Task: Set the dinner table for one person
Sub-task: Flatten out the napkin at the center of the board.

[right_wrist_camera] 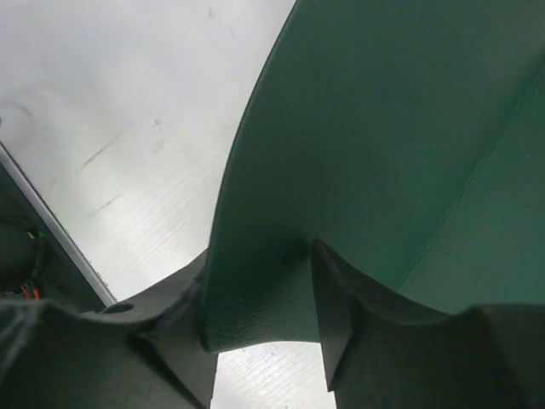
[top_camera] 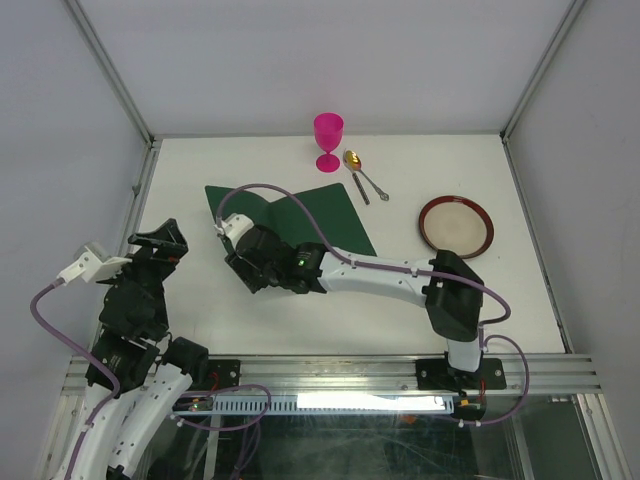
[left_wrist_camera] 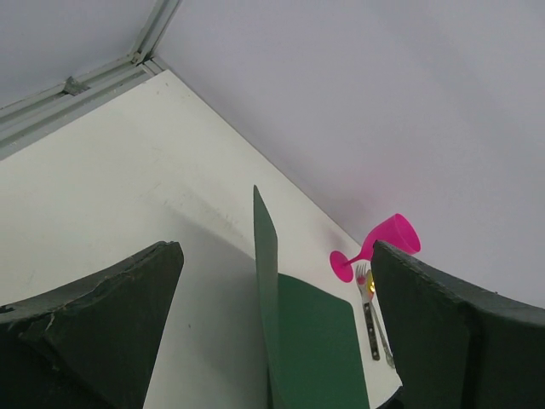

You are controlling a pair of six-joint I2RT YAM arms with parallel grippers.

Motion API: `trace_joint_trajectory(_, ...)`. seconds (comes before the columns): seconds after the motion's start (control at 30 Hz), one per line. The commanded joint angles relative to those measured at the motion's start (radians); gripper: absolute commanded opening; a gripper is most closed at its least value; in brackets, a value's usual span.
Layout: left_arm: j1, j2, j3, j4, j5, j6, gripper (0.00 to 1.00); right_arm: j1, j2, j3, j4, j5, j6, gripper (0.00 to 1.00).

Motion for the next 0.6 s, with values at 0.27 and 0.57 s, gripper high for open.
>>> trace_joint_trajectory(0.27,0.003,-0.002,0.05,-0.017,-0.028,0.029,0.99,0.012,-0.08,0.038,-0.043,0.146,0.009,0.66)
trace_joint_trajectory(0.57,0.004,0.013,0.046,-0.002,-0.018,0.018,0.99,0.03,-0.11,0.025,0.004,0.107,0.022,0.76)
